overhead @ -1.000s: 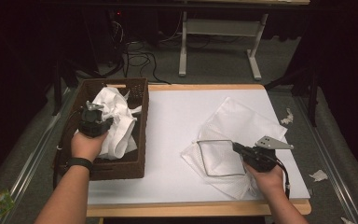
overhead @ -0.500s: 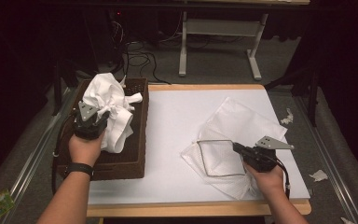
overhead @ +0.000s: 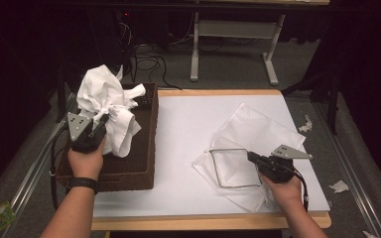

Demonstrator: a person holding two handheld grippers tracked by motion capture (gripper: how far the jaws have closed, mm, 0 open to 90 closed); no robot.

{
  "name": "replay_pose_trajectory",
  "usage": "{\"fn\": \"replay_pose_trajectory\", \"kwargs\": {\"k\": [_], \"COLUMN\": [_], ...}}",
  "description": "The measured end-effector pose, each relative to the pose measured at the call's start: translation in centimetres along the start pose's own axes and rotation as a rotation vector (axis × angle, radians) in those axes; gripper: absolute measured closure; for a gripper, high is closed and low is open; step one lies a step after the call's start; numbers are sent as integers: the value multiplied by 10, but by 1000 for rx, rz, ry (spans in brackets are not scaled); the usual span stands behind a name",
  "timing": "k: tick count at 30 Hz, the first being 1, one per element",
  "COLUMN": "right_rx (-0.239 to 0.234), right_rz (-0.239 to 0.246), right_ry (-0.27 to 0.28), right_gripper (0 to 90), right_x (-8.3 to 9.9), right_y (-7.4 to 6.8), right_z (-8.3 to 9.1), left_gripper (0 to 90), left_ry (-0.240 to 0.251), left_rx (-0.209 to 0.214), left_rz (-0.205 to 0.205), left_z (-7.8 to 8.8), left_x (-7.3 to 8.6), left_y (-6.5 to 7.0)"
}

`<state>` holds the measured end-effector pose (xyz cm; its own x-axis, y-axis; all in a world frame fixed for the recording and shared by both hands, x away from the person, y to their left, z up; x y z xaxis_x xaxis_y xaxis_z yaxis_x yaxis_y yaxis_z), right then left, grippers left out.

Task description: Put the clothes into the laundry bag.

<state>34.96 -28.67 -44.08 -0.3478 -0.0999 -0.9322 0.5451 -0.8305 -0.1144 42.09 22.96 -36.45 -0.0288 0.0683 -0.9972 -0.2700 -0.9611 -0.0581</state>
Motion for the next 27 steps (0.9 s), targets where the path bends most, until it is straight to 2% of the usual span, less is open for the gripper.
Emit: {"fn": "replay_pose_trajectory", "kwargs": {"k": [4, 7, 13, 20, 27], "right_rx": [-1, -1, 5, 5, 4], "right_rz": [1, 4, -9, -3, -5], "right_ry": [0, 3, 3, 2, 3], "right_gripper": [884, 884, 884, 884, 884], "right_x": [0, 0, 0, 0, 0], "right_y": [0, 0, 0, 0, 0], "right_z": [0, 0, -1, -1, 0], "left_gripper": [789, 791, 791, 792, 793], "left_ry": [18, 25, 34, 82, 120], "left_rx": [1, 18, 16, 5, 13], "left_rz": [12, 8, 6, 27, 23], "left_z": [3, 3, 3, 3, 1], "left_x": [0, -2, -7, -19, -35], "left_y": [-1, 0, 2, 6, 18]}}
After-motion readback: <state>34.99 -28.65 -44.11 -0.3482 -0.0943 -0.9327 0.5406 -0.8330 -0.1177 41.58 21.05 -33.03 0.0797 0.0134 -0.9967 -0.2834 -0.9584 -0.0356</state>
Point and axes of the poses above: each handheld gripper's, and its own axes: z roughly backward along the jaws, x roughly out of its underside, y roughly to its right, the point moved 2 cm from there along -z, roughly forward along the jaws, and after that the axes turned 7 degrees about y, right-handed, at the moved point
